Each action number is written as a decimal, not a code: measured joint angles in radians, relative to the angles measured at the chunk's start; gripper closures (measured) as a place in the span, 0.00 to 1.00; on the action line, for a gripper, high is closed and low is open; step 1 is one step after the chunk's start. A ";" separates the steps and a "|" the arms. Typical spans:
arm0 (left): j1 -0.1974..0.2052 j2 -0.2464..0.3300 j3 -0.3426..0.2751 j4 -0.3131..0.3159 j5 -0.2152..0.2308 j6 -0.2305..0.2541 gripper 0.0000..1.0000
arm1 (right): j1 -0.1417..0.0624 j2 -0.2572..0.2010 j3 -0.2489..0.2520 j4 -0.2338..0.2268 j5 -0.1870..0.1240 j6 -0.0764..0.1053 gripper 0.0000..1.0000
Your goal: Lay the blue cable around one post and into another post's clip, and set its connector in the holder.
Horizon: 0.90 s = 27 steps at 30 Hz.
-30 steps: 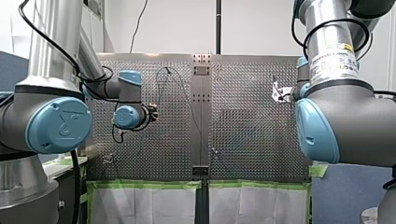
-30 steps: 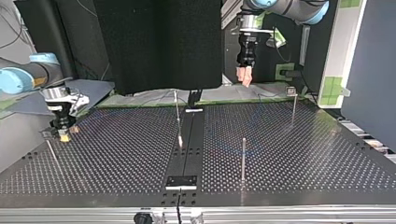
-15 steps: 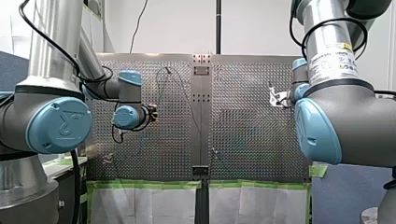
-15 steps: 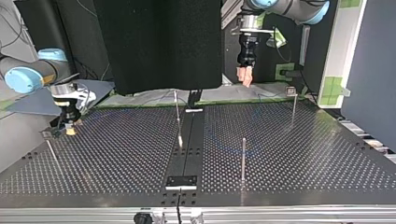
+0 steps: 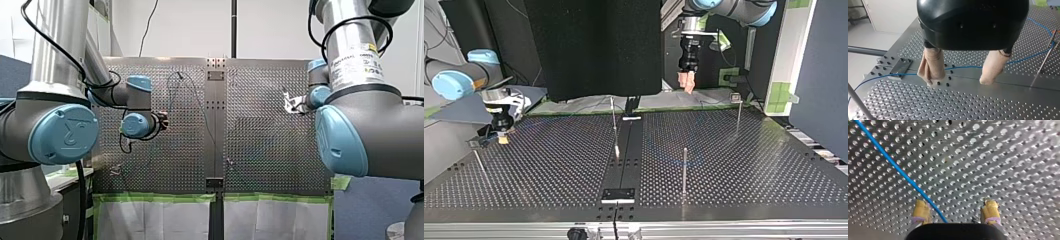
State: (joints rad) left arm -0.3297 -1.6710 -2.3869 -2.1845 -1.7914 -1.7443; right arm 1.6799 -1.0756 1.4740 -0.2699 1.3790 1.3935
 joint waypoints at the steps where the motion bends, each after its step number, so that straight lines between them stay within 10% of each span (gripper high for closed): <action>1: 0.000 0.000 0.000 0.000 0.000 0.000 0.00 | 0.002 -0.007 0.006 0.000 0.003 0.000 0.01; 17: 0.004 0.000 0.000 -0.001 0.023 -0.020 0.00 | 0.037 -0.049 0.137 -0.040 0.012 0.003 0.01; 27: 0.004 0.000 0.000 -0.001 0.025 -0.040 0.00 | 0.118 -0.049 0.227 -0.120 0.016 -0.002 0.01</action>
State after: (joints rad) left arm -0.3260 -1.6709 -2.3872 -2.1852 -1.7663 -1.7843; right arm 1.7976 -1.1250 1.7015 -0.3902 1.3948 1.3913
